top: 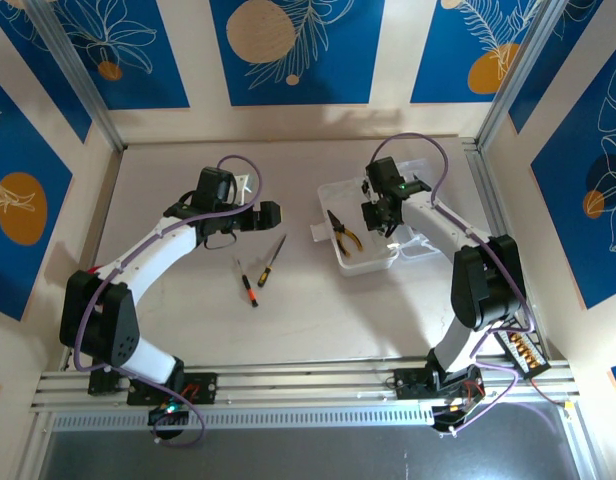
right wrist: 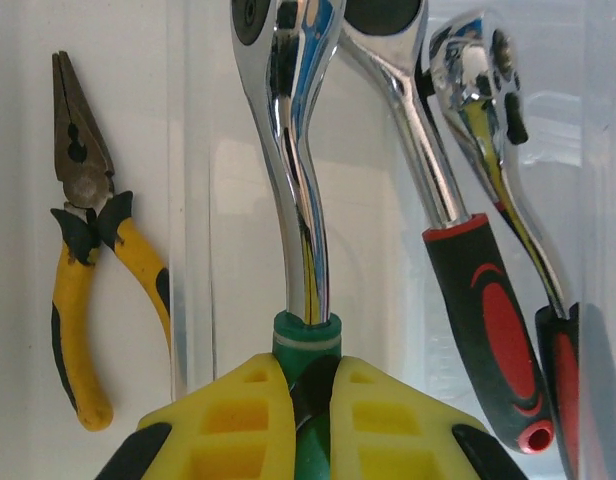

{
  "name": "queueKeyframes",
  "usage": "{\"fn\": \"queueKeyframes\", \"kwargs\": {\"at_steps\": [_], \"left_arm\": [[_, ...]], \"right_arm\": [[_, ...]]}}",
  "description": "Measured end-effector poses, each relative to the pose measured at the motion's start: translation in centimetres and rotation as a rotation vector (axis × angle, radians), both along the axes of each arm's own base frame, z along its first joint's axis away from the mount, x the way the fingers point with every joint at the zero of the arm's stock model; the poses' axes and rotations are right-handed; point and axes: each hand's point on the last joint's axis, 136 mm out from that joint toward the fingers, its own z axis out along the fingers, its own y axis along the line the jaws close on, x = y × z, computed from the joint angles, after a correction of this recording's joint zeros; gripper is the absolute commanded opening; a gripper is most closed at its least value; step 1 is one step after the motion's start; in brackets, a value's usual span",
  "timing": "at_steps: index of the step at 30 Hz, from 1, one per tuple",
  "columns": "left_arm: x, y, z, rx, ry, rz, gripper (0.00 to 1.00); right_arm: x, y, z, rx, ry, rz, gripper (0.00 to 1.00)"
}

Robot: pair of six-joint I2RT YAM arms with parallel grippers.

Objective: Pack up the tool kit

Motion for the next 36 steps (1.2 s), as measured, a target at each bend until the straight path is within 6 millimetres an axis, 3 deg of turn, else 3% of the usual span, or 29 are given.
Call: {"fn": "queueKeyframes", "kwargs": {"at_steps": [10, 17, 25, 28, 32, 36], "left_arm": [[-1.3, 0.6, -2.1, 0.045, 0.057, -0.014, 1.00], [-2.5, 1.7, -4.2, 0.104, 0.107, -0.004, 1.00], [-5.0, 3.7, -7.8, 0.196, 0.198, 0.017, 0.99], [-6.2, 4.7, -9.3, 0.244, 0.240, 0.025, 0.91], [-7.6, 5.8, -10.9, 0.293, 0.288, 0.032, 0.73], [-8.3, 6.3, -11.8, 0.313, 0.314, 0.039, 0.61]], "right_arm": [[-0.5, -0.1, -0.4, -0.007, 0.021, 0.005, 0.22], [-0.5, -0.1, 1.0, 0.005, -0.013, 0.004, 0.34], [-1.2, 0.0, 3.6, 0.026, -0.060, 0.008, 0.88], [-1.6, 0.8, 4.2, 0.045, -0.070, 0.017, 0.94], [-2.2, 2.1, 4.4, 0.065, -0.068, 0.046, 0.95], [-2.5, 3.0, 4.4, 0.079, -0.061, 0.068, 0.95]]}}
